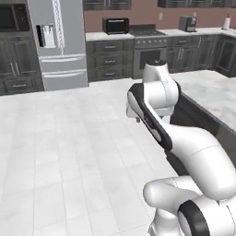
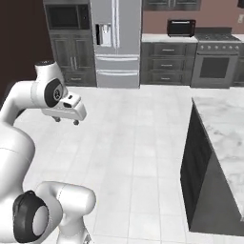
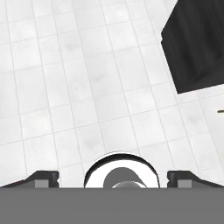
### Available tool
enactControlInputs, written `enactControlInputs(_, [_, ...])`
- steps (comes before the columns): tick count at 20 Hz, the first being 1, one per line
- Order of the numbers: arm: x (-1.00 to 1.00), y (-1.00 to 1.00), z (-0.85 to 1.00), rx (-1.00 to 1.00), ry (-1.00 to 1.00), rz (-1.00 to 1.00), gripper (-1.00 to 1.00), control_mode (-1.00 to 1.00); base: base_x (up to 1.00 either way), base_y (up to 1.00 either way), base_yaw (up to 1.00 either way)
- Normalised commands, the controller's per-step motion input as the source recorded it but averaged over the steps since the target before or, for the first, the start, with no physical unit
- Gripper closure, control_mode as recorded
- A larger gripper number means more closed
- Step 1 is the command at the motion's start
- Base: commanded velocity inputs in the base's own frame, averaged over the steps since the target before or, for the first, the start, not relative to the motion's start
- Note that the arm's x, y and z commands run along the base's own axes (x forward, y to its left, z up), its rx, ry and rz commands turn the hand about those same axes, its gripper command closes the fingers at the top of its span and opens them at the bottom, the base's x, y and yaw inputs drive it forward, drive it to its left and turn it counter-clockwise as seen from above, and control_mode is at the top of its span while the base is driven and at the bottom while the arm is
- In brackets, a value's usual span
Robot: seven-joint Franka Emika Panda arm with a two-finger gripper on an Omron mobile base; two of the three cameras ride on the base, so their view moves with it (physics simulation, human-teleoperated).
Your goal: Move the hot dog bun to the plate on the dining table and place the condiment next to that plate. Then navigate to the fridge and take the sausage and place it on the plate as well.
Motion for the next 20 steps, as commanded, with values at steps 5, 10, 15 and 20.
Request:
enactControlInputs(5, [0.00,0.00,0.00,0.00,0.00,0.00,-1.00,1.00,1.00,0.36,-0.20])
enactControlInputs(10, [0.00,0.00,0.00,0.00,0.00,0.00,-1.00,1.00,1.00,0.44,-0.15])
enactControlInputs(15, [0.00,0.00,0.00,0.00,0.00,0.00,-1.00,1.00,1.00,0.65,-0.01])
enactControlInputs(20, [0.00,0.00,0.00,0.00,0.00,0.00,-1.00,1.00,1.00,0.56,0.01])
